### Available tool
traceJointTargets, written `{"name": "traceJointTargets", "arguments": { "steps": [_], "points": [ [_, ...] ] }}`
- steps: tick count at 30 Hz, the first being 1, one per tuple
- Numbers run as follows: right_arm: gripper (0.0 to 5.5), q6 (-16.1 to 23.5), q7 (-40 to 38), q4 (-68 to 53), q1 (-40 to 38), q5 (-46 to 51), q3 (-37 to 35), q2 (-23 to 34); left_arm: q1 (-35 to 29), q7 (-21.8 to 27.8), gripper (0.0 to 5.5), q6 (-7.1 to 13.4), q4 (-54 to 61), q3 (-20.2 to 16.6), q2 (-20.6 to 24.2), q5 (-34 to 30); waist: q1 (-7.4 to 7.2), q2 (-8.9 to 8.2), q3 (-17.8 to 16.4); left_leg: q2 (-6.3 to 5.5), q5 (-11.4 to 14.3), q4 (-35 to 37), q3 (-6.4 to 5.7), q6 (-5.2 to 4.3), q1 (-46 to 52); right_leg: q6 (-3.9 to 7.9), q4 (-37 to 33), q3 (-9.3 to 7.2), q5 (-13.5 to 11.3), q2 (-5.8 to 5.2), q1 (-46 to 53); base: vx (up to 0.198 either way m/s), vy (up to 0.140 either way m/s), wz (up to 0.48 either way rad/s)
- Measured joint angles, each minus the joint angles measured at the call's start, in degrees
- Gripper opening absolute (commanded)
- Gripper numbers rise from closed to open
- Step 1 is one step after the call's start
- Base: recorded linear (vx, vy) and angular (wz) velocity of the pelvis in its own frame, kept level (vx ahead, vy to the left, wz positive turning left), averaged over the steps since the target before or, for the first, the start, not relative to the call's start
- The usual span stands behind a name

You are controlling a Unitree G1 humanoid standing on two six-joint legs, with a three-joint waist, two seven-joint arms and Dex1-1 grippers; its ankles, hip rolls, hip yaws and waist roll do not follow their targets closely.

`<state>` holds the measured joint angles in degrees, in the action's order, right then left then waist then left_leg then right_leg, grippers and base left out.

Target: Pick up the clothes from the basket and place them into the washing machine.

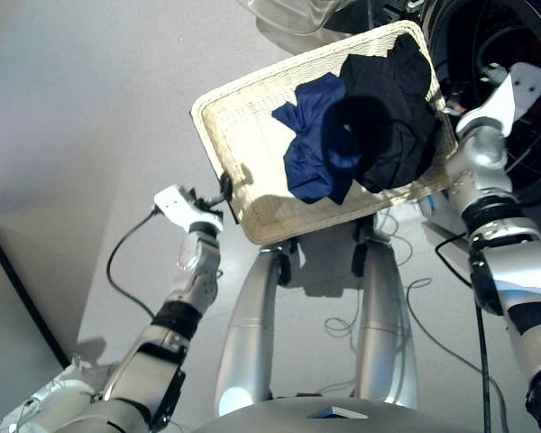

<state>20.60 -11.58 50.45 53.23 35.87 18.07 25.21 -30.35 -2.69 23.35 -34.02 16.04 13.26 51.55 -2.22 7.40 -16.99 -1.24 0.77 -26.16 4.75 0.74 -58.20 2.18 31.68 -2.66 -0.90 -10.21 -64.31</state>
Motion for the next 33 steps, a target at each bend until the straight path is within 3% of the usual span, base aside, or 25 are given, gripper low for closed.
{"name": "traceJointTargets", "arguments": {
  "steps": [1,5,8,13,18,22,25,29,30,31,33],
  "points": [
    [5.50,-0.02,1.13,-2.18,-0.93,-1.05,1.84,0.00,-1.22,0.00,5.50,-0.05,-1.73,0.70,-0.37,-0.30,-0.45,-0.09,0.01,-0.02,-0.68,0.95,0.00,-0.39,0.86,-0.59,-0.63,-0.08,-0.79,0.06,0.62,-0.107,-0.009,-0.038],
    [5.50,0.00,4.49,-8.01,-3.89,-4.12,5.64,-0.17,-4.67,-0.10,5.50,-1.33,-7.15,1.78,-1.01,-4.01,-2.00,-0.96,0.31,0.51,-0.68,2.89,0.06,-0.68,2.83,-0.53,-2.33,-0.17,-0.84,0.77,2.32,0.000,0.000,0.000],
    [5.50,-0.12,6.53,-13.38,-6.64,-8.09,9.83,0.33,-7.23,-0.28,5.50,-2.07,-12.37,1.68,-1.73,-5.66,-3.15,-2.44,1.05,0.90,-0.68,4.17,0.95,-0.86,3.78,-0.58,-3.51,0.63,-0.92,1.43,2.60,0.041,0.000,-0.138],
    [5.50,-0.45,8.56,-19.76,-12.08,-17.91,13.91,0.70,-10.08,-0.28,5.50,-2.97,-16.29,1.63,-2.96,-6.98,-4.63,-3.54,1.67,1.89,0.32,3.94,2.01,-1.22,3.82,-0.21,-5.28,2.37,-1.13,2.96,2.36,0.069,0.006,-0.240],
    [5.50,-0.66,10.59,-25.48,-13.78,-25.09,16.17,2.20,-13.80,-0.76,5.50,-3.28,-20.58,1.38,-3.48,-7.92,-5.87,-3.75,1.79,2.90,2.30,1.46,1.92,-1.72,1.10,0.11,-7.05,5.13,-3.09,5.27,0.29,0.032,0.033,-0.381],
    [5.50,-1.36,11.66,-28.72,-13.29,-26.35,16.63,3.61,-17.25,-1.29,5.50,-3.75,-23.53,-1.18,-3.41,-7.92,-7.37,-3.84,1.83,3.89,4.17,-1.82,2.10,-1.87,-2.83,0.43,-8.17,6.60,-4.52,6.96,-2.57,0.055,0.041,-0.356],
    [5.50,-1.48,12.59,-30.94,-13.59,-26.32,17.82,4.01,-19.89,-2.31,5.50,-3.87,-26.99,-3.12,-3.34,-7.90,-8.02,-4.00,1.91,4.79,5.45,-3.49,3.04,-1.81,-4.04,0.55,-8.60,7.98,-5.08,8.07,-3.59,0.046,-0.005,-0.327],
    [5.50,-1.47,13.56,-34.77,-14.83,-25.58,18.39,4.00,-21.85,-4.15,5.50,-3.83,-28.82,-6.27,-2.92,-7.60,-9.21,-4.03,1.93,5.29,6.22,-4.18,3.26,-2.13,-4.78,0.59,-8.84,8.60,-5.16,8.87,-4.34,0.011,0.002,-0.055],
    [5.50,-1.47,13.56,-35.15,-15.02,-24.92,18.40,3.99,-22.26,-4.52,3.67,-3.83,-29.18,-6.62,-2.88,-7.46,-9.27,-4.03,1.93,5.36,6.32,-4.18,3.23,-2.23,-4.92,0.58,-8.88,8.77,-5.16,9.02,-4.55,0.000,0.000,0.000],
    [5.50,-1.47,13.62,-35.33,-15.01,-24.52,18.40,3.99,-22.61,-4.57,0.00,-3.83,-29.73,-7.53,-2.80,-7.31,-9.49,-4.04,1.93,5.43,6.43,-4.17,3.22,-2.29,-5.09,0.58,-8.89,8.94,-5.17,9.14,-4.82,0.000,0.000,0.000],
    [5.50,-1.47,13.50,-35.45,-15.03,-24.13,18.04,3.92,-22.98,-5.06,0.00,-3.82,-30.18,-8.37,-2.52,-7.14,-10.08,-4.04,1.93,5.55,6.47,-4.10,3.17,-2.35,-5.54,0.55,-8.90,8.98,-5.19,9.25,-5.30,0.000,0.000,0.000]
  ]
}}
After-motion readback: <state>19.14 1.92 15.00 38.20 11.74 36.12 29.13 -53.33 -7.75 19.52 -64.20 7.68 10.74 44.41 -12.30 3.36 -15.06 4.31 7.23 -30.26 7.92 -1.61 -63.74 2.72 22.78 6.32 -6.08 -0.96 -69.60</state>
